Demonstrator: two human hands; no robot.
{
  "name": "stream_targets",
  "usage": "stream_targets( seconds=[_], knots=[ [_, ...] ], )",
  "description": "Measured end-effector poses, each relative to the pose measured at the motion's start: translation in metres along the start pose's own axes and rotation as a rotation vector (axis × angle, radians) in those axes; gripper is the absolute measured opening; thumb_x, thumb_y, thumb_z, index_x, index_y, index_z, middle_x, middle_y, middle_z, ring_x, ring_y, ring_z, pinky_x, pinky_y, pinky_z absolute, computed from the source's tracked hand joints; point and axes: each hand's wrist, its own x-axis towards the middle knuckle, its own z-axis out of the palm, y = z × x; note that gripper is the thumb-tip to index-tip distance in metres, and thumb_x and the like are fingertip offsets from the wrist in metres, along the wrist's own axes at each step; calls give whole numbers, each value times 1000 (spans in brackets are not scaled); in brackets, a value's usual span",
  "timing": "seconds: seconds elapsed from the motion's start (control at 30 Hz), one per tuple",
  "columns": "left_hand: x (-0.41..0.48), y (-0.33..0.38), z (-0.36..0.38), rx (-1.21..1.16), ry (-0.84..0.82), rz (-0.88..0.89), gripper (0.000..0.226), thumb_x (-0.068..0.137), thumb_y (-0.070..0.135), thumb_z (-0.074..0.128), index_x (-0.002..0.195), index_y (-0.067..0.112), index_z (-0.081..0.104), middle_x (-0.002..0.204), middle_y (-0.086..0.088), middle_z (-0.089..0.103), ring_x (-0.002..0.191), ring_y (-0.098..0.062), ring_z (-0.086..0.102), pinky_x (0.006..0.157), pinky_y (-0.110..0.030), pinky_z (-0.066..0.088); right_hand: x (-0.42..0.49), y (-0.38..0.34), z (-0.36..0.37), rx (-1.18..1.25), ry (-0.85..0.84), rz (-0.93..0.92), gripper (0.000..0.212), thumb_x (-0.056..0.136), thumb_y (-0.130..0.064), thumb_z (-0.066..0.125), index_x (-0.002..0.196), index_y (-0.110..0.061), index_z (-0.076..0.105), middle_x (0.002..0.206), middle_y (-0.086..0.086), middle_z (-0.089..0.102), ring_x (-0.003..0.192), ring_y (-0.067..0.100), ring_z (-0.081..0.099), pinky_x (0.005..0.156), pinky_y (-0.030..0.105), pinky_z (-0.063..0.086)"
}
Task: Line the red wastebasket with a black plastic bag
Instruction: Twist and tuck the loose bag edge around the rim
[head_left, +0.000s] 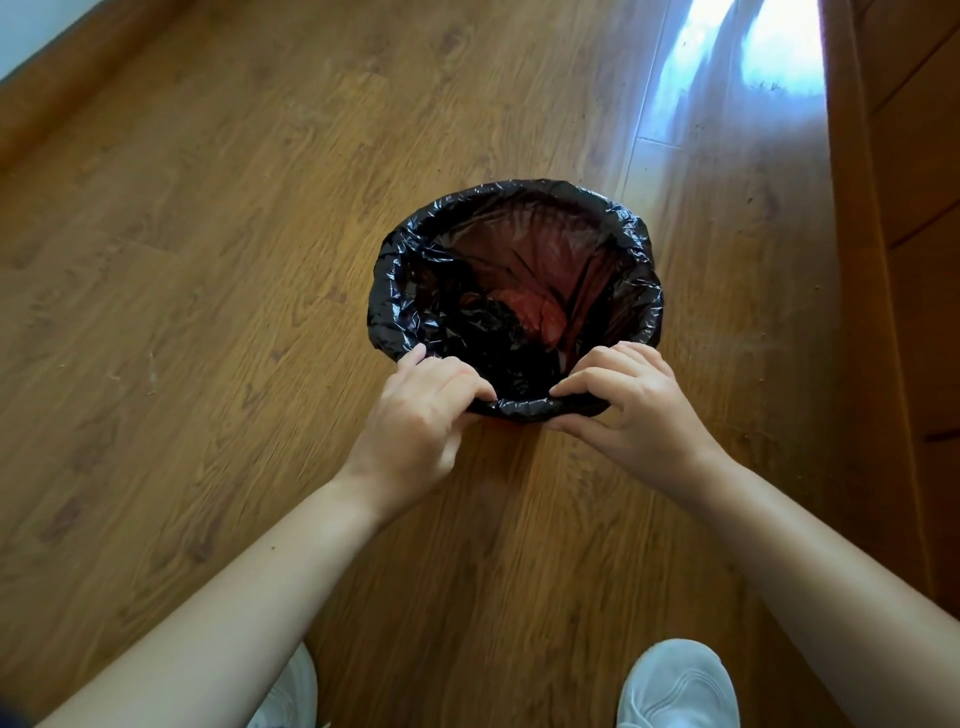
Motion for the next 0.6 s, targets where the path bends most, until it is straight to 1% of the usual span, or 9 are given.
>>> stream_targets(
  seconds=[0.07, 0.17, 0.27, 0.33, 0.4, 0.5, 0.53, 0.6],
  knots=[
    [2, -1, -2, -41, -7, -34, 28, 65, -12, 67, 87, 6, 65, 88, -8, 67, 89, -26, 62, 102, -52, 30, 0, -1, 3, 4, 7, -2, 22, 65, -23, 79, 83, -13, 69, 80, 1, 65, 78, 20, 60, 88, 35, 36],
    [5, 3, -2, -75, -30, -26, 26, 67, 4, 72, 92, 7, 65, 94, -9, 66, 96, -26, 60, 101, -52, 30, 1, -7, 10, 26, 28, 3, 21, 66, -23, 79, 82, -13, 69, 79, 1, 64, 76, 19, 60, 80, 36, 38],
    [8, 10, 2, -83, -46, -4, 23, 70, 8, 72, 93, 7, 66, 92, -8, 66, 91, -26, 61, 97, -52, 35, 2, -12, 12, 58, 38, 8, 21, 66, -21, 79, 82, -12, 68, 77, 3, 64, 75, 20, 60, 78, 38, 40],
    [9, 11, 3, -90, -36, -12, 18, 72, 9, 68, 90, 7, 66, 89, -7, 67, 87, -26, 61, 93, -51, 39, 3, -11, 9, 55, 25, -6, 22, 67, -21, 79, 83, -12, 68, 78, 3, 64, 77, 21, 60, 82, 37, 40],
    [10, 9, 3, -99, -22, -23, 16, 71, 7, 67, 87, 7, 66, 87, -7, 67, 85, -26, 60, 92, -48, 38, 2, -7, 3, 38, 15, -15, 26, 66, -22, 80, 86, -11, 68, 81, 4, 64, 80, 21, 60, 89, 38, 39],
    [8, 5, 0, -113, -20, -51, 17, 70, 1, 70, 84, 8, 66, 85, -5, 67, 85, -24, 60, 95, -43, 33, 0, 2, -8, 44, -10, 6, 30, 65, -22, 80, 91, -13, 68, 87, 4, 64, 85, 20, 59, 99, 52, 35],
    [8, 4, -1, -117, -28, -51, 17, 70, 0, 71, 84, 8, 66, 85, -4, 66, 85, -24, 60, 95, -41, 32, -1, 4, -10, 47, -23, 15, 30, 65, -22, 80, 92, -13, 68, 87, 3, 64, 86, 19, 59, 102, 54, 33],
    [9, 1, -4, -104, -59, -15, 17, 70, 0, 72, 83, 8, 65, 83, -4, 66, 83, -24, 59, 91, -36, 34, -3, 5, -11, 53, -52, 16, 27, 67, -20, 78, 91, -14, 68, 85, 2, 64, 85, 18, 59, 106, 53, 28]
  ],
)
